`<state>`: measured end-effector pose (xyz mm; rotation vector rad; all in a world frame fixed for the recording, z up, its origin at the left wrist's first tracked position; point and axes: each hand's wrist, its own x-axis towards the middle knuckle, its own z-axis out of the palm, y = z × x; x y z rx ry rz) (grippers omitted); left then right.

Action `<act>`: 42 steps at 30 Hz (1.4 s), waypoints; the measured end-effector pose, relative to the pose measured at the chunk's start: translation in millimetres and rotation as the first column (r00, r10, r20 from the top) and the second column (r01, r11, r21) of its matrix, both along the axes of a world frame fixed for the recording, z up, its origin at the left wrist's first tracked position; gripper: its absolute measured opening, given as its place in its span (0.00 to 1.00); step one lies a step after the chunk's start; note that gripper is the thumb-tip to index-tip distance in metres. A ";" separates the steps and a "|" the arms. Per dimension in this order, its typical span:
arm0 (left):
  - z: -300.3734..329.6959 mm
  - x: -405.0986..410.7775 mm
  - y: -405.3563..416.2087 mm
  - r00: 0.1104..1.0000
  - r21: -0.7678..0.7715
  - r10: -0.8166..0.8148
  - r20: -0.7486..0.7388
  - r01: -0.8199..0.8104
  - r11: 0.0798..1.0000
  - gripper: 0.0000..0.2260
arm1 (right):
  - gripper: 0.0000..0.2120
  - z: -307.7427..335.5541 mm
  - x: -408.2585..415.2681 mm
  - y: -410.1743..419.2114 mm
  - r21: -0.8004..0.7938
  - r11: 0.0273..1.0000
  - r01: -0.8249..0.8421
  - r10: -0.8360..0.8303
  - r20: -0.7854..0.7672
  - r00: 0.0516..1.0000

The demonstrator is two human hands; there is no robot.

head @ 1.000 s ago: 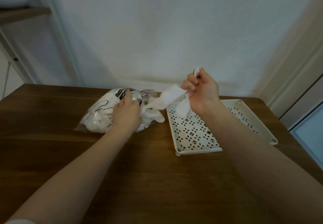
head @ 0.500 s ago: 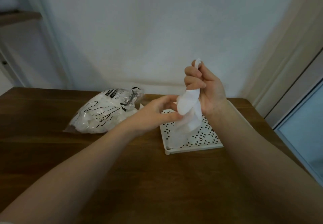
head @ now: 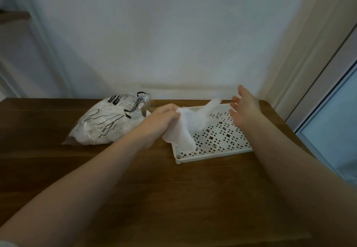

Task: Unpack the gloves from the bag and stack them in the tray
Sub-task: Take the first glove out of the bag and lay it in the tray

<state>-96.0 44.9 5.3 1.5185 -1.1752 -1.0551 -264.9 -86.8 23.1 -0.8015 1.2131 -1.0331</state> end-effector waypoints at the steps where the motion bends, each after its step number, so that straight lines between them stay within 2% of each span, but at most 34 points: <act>1: 1.0 -0.8 -1.3 1.000 0.010 0.010 0.001 -0.010 1.000 0.08 | 0.20 -2.0 -1.1 2.9 -0.074 0.996 -0.039 0.034 -0.068 0.997; 3: 2.6 -2.5 -4.0 0.998 0.024 -0.001 -0.062 0.002 1.000 0.09 | 0.19 -3.7 -3.3 11.5 -0.264 0.922 -0.284 0.257 -0.132 0.957; 4: 4.2 -3.6 -5.0 0.993 0.031 -0.026 -0.119 0.030 0.999 0.08 | 0.18 -4.1 -3.6 15.8 -0.332 0.829 -0.451 0.406 -0.198 0.892; 6: 7.7 -7.9 -6.7 0.979 0.033 -0.104 -0.176 0.112 0.993 0.05 | 0.16 -2.2 -1.6 24.4 -0.355 0.559 -0.749 0.626 -0.411 0.662; 7: 8.7 -8.7 -7.8 0.978 0.028 -0.144 -0.154 0.150 0.988 0.03 | 0.15 -2.2 1.5 26.1 -0.328 0.438 -0.837 0.680 -0.488 0.547; 8: 10.2 -9.8 -8.6 0.977 0.024 -0.177 -0.115 0.181 0.983 0.02 | 0.16 -2.5 4.3 26.5 -0.299 0.354 -0.886 0.716 -0.523 0.463; 9: 10.9 -9.5 -9.8 0.975 0.020 -0.207 -0.080 0.209 0.978 0.04 | 0.17 -2.3 6.7 26.2 -0.278 0.312 -0.909 0.736 -0.534 0.416; 12: 14.8 -9.9 -15.3 0.965 0.047 -0.261 -0.025 0.262 0.964 0.08 | 0.13 -1.4 2.8 16.9 -0.212 0.280 -0.936 0.700 -0.622 0.350; 14: 17.8 -10.3 -20.5 0.969 0.068 -0.247 0.022 0.245 0.967 0.06 | 0.08 1.6 -8.3 7.7 -0.129 0.257 -0.958 0.645 -0.715 0.269; 16: 20.6 -11.7 -26.9 0.970 0.082 -0.235 0.058 0.230 0.970 0.05 | 0.07 8.5 -24.3 -3.1 -0.088 0.278 -0.957 0.605 -0.757 0.245; 18: 23.1 -14.1 -33.4 0.959 0.094 -0.274 0.077 0.267 0.959 0.05 | 0.11 19.8 -43.4 -13.4 -0.096 0.283 -0.954 0.618 -0.742 0.258; 20: 24.4 -17.8 -38.7 0.934 0.127 -0.350 0.068 0.339 0.932 0.06 | 0.19 30.9 -61.3 -24.2 -0.076 0.273 -0.959 0.706 -0.661 0.254; 22: 19.9 -20.3 -47.1 0.907 0.202 -0.411 0.094 0.387 0.900 0.09 | 0.16 31.4 -69.7 -37.1 -0.012 0.288 -0.957 0.742 -0.629 0.232; 23: 14.3 -21.8 -51.7 0.899 0.259 -0.420 0.127 0.379 0.889 0.09 | 0.13 25.2 -69.4 -44.9 0.048 0.299 -0.953 0.692 -0.699 0.182; 25: -2.1 -25.7 -60.4 0.877 0.382 -0.406 0.258 0.293 0.876 0.08 | 0.07 0.4 -62.9 -62.9 0.184 0.366 -0.912 0.446 -0.895 -0.001; 26: -11.2 -26.9 -63.8 0.832 0.424 -0.402 0.381 0.230 0.876 0.08 | 0.05 -13.9 -58.7 -69.4 0.190 0.419 -0.888 0.320 -0.946 -0.051; 27: -20.5 -27.7 -67.5 0.762 0.448 -0.406 0.504 0.171 0.877 0.08 | 0.05 -26.5 -55.1 -74.3 0.161 0.460 -0.873 0.256 -0.966 -0.043; 29: -36.0 -26.5 -73.1 0.657 0.451 -0.404 0.637 0.109 0.886 0.09 | 0.05 -45.6 -49.4 -81.4 0.130 0.458 -0.880 0.298 -0.954 0.014; 31: -41.3 -21.8 -76.1 0.627 0.448 -0.403 0.667 0.094 0.889 0.10 | 0.03 -53.3 -46.0 -81.7 0.173 0.424 -0.889 0.354 -0.935 -0.013; 34: -40.3 -7.6 -79.4 0.531 0.489 -0.452 0.717 0.080 0.868 0.26 | 0.07 -57.1 -42.2 -82.9 0.197 0.410 -0.890 0.321 -0.945 -0.061; 37: -35.7 9.4 -79.1 0.454 0.560 -0.534 0.714 0.088 0.824 0.27 | 0.12 -54.3 -36.9 -81.1 0.310 0.335 -0.890 0.485 -0.866 -0.119; 38: -33.6 15.3 -79.8 0.458 0.591 -0.562 0.689 0.094 0.801 0.24 | 0.14 -50.9 -35.5 -79.7 0.337 0.326 -0.883 0.538 -0.835 -0.120; 40: -29.7 24.1 -81.3 0.530 0.629 -0.581 0.617 0.111 0.769 0.18 | 0.19 -46.2 -31.9 -78.4 0.378 0.317 -0.870 0.580 -0.803 -0.137; 42: -27.4 27.6 -84.6 0.565 0.615 -0.559 0.608 0.110 0.780 0.15 | 0.20 -45.5 -28.5 -80.0 0.383 0.346 -0.856 0.518 -0.839 -0.166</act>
